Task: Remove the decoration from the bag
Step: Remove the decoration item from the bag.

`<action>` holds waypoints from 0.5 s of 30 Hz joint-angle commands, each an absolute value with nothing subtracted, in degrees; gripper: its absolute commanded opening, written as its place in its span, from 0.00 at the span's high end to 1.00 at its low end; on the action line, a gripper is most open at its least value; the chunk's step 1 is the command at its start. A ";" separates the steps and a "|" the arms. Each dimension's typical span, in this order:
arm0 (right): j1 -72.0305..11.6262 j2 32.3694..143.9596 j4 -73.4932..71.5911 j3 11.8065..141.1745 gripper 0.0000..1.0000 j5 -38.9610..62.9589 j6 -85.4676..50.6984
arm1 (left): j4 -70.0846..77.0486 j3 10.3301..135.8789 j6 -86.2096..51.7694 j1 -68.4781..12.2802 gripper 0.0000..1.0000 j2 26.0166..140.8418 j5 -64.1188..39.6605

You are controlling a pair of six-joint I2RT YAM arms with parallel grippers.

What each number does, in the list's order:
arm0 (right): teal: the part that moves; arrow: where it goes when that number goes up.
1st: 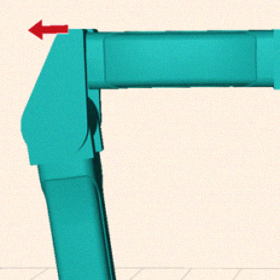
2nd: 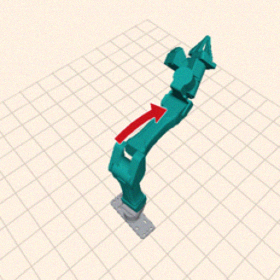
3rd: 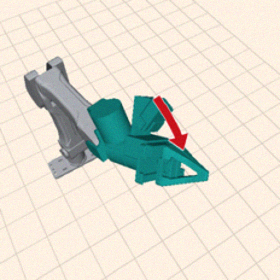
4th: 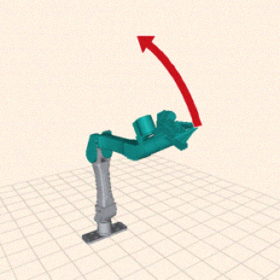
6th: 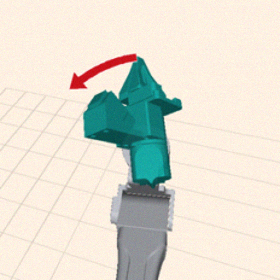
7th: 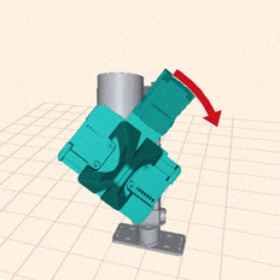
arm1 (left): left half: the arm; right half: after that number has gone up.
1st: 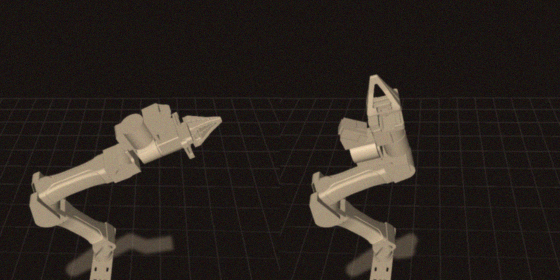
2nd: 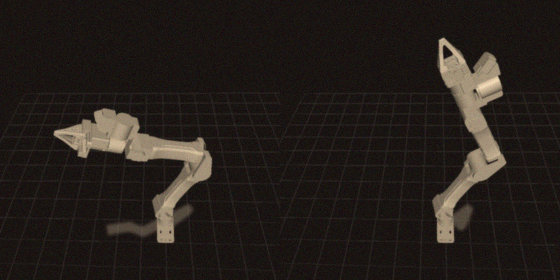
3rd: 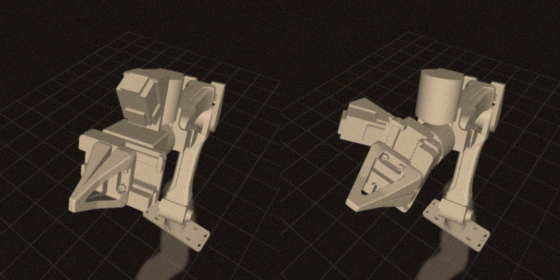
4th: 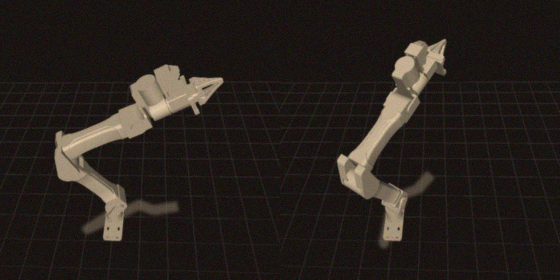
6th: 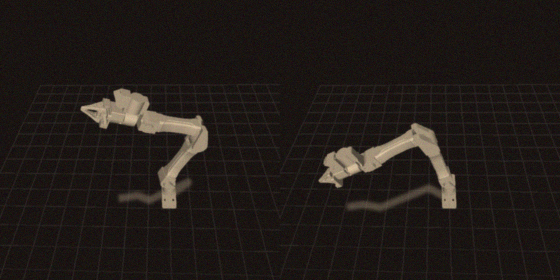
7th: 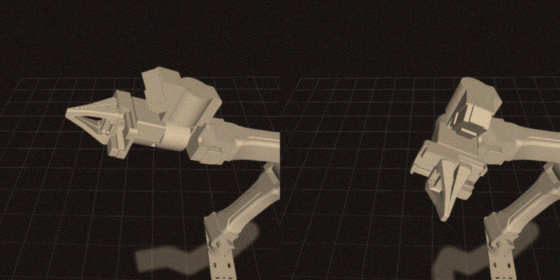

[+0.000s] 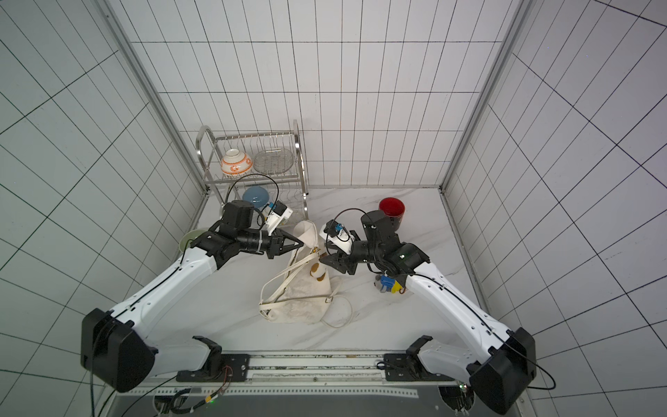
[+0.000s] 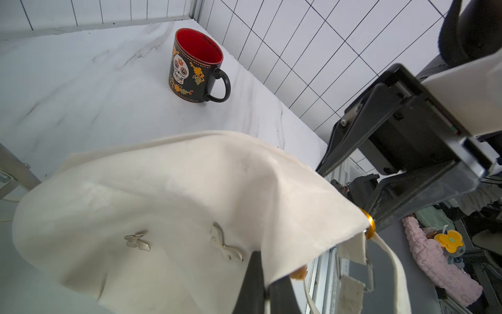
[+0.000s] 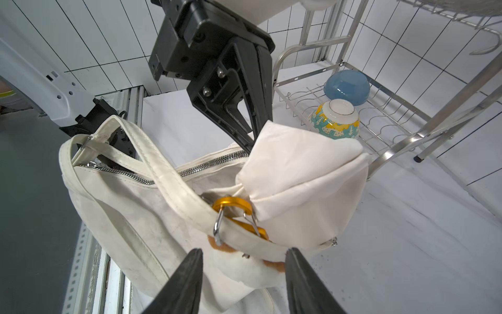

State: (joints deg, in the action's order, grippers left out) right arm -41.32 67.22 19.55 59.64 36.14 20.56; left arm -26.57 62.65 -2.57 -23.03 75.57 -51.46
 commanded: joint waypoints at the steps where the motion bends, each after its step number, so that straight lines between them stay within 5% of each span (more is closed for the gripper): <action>1: -42.10 67.76 13.69 57.36 0.51 35.65 21.49 | -21.97 63.90 -5.57 -22.85 1.00 76.46 -58.47; 8: -44.30 68.21 9.32 56.43 0.55 33.33 21.98 | -20.54 64.12 -7.44 -22.94 1.00 78.06 -60.29; 15: -46.13 67.63 6.13 54.75 0.75 31.92 19.57 | -21.76 64.90 -6.52 -22.84 1.00 79.37 -59.14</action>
State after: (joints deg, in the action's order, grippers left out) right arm -45.10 68.31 9.45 55.77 33.30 20.78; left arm -22.94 62.67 -6.70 -22.92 79.46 -57.80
